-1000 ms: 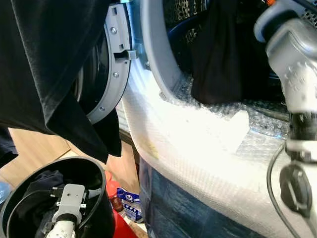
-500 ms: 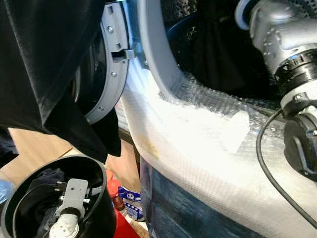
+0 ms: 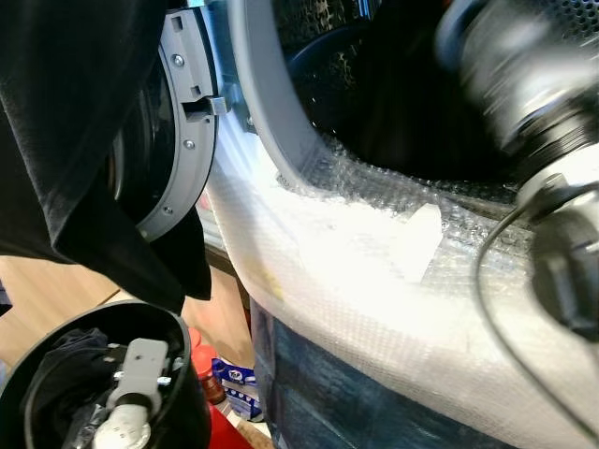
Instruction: Clothes washing
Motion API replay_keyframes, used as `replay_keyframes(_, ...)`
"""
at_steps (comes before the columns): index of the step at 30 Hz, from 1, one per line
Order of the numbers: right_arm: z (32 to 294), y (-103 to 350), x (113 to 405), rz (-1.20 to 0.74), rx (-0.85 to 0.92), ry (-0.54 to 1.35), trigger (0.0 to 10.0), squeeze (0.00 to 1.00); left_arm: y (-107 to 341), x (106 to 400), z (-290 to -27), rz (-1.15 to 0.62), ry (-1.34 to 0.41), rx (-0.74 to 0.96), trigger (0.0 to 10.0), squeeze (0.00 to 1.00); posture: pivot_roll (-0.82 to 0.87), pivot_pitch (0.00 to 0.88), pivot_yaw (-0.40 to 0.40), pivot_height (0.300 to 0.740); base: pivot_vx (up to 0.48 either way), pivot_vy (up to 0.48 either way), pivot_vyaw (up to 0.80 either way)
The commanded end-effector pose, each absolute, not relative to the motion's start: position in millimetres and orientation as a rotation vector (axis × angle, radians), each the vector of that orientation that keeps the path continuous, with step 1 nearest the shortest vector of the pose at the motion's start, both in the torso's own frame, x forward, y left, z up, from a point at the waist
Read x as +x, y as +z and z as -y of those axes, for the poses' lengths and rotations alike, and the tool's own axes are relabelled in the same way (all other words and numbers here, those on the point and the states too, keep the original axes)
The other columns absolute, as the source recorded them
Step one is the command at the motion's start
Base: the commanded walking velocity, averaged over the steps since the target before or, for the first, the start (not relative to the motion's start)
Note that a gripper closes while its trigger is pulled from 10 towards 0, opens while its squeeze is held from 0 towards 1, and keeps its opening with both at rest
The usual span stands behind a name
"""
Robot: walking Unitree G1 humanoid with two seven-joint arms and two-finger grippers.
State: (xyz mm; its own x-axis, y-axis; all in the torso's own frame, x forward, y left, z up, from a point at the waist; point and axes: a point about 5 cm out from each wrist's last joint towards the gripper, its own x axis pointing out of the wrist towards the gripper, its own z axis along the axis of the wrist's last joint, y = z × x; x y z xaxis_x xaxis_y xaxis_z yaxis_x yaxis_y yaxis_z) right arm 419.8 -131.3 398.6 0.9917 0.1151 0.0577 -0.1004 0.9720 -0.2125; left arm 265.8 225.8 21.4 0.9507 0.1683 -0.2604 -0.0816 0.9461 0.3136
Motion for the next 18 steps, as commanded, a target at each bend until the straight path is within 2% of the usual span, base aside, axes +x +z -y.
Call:
replay_keyframes(1,138,443,408,0.211,-0.161,0.063,10.0,0.0,3,252,-223,-0.38,0.102,0.316,10.0,0.0,-0.08,0.0,0.025,0.74,0.0,0.0,0.0)
replay_keyframes(3,158,479,394,0.353,-0.13,-0.075,10.0,0.0,4,253,-224,-0.375,0.106,0.314,10.0,0.0,-0.08,0.002,0.021,0.74,0.0,0.0,0.0)
replay_keyframes(7,168,497,384,0.452,-0.146,-0.152,10.0,0.0,4,252,-223,-0.372,0.11,0.312,10.0,0.0,-0.08,0.01,0.019,0.74,0.0,0.0,0.0)
replay_keyframes(12,147,464,400,0.317,-0.164,0.019,10.0,0.0,1,251,-221,-0.382,0.101,0.308,10.0,0.0,-0.08,0.01,0.014,0.74,0.0,0.0,0.0)
replay_keyframes(15,135,454,404,0.278,-0.004,0.096,10.0,0.0,0,250,-219,-0.381,0.102,0.302,10.0,0.0,-0.07,0.015,0.004,0.74,0.0,0.0,0.0)
replay_keyframes(18,128,459,401,0.315,0.053,0.126,10.0,0.0,-1,247,-220,-0.384,0.108,0.301,10.0,0.0,-0.06,0.014,0.005,0.74,0.0,0.0,0.0)
